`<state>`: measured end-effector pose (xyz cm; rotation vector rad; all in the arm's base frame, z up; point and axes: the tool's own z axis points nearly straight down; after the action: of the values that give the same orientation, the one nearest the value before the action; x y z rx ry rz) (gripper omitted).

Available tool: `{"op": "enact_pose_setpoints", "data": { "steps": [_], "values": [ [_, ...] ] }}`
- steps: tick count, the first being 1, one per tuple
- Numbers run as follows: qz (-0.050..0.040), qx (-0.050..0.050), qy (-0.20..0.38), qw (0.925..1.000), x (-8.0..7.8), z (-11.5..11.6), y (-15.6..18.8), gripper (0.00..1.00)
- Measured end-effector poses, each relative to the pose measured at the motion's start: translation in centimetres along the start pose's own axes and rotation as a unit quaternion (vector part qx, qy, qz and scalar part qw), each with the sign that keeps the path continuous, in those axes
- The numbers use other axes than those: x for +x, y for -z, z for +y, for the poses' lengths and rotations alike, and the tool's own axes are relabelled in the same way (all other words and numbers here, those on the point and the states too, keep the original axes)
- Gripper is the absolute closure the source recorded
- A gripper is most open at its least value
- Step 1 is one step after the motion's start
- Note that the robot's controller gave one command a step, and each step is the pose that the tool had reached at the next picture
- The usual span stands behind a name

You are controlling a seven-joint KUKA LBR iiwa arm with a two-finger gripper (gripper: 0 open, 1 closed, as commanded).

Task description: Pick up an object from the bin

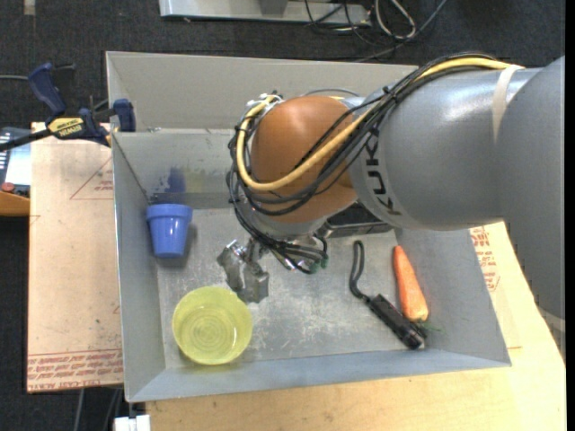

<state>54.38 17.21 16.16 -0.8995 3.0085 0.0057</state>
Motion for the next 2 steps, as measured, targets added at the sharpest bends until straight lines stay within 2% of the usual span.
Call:
{"op": "enact_pose_setpoints", "data": {
  "steps": [1,2],
  "values": [
    [-0.0008,0.001,-0.042,0.9991,-0.23,-1.13,-1.35,1.00],
    [-0.0007,0.001,-0.105,0.9945,-0.34,-0.80,-1.74,1.00]
  ]
}}
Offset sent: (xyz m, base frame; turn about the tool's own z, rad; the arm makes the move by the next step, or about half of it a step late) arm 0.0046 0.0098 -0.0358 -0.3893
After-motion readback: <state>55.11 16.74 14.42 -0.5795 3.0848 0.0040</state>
